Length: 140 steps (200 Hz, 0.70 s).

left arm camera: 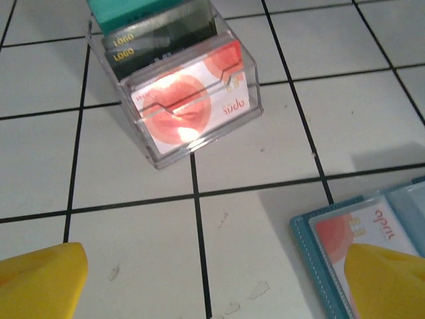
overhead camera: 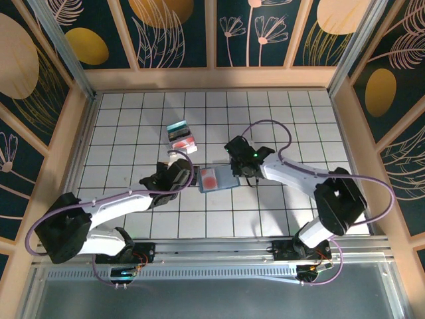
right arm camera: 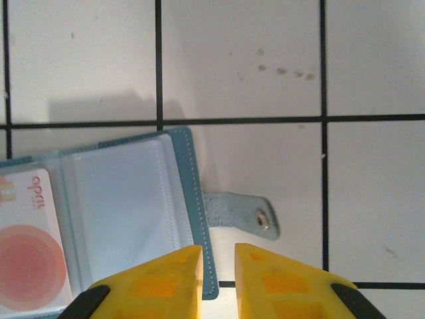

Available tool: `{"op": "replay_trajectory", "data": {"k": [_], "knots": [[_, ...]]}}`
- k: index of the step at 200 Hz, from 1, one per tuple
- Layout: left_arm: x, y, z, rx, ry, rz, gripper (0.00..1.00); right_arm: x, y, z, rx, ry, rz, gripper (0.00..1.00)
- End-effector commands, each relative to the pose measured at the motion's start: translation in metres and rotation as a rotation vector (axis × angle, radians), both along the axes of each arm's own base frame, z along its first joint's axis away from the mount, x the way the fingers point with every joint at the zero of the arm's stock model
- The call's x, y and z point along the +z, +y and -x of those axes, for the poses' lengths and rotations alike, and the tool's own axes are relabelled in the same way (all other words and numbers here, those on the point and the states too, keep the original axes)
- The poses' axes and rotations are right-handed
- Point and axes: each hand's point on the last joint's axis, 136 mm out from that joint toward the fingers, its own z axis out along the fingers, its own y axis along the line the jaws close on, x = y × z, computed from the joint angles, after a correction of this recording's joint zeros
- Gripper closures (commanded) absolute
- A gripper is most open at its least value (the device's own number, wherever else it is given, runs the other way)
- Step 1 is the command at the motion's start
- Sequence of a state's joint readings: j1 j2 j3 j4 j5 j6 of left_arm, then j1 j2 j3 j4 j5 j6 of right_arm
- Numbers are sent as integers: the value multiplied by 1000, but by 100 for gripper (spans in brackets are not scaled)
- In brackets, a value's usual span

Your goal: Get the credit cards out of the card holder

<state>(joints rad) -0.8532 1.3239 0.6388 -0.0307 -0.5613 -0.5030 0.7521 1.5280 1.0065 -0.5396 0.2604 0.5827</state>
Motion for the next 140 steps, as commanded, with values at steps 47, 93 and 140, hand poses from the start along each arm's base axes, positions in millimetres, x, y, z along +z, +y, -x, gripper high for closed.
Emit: {"op": "replay_trajectory", "data": {"k": [47,93,140], "knots": [[-20,-6,3,47,42,68,1,26,21,-2,20,-19,-249,82],[-45,-10,3,92,102,100,1,16,57,0,98,56,-383,84],[-60,-12,-1,106,137,56,1,-3,79,3,143,124,-417,84]]}}
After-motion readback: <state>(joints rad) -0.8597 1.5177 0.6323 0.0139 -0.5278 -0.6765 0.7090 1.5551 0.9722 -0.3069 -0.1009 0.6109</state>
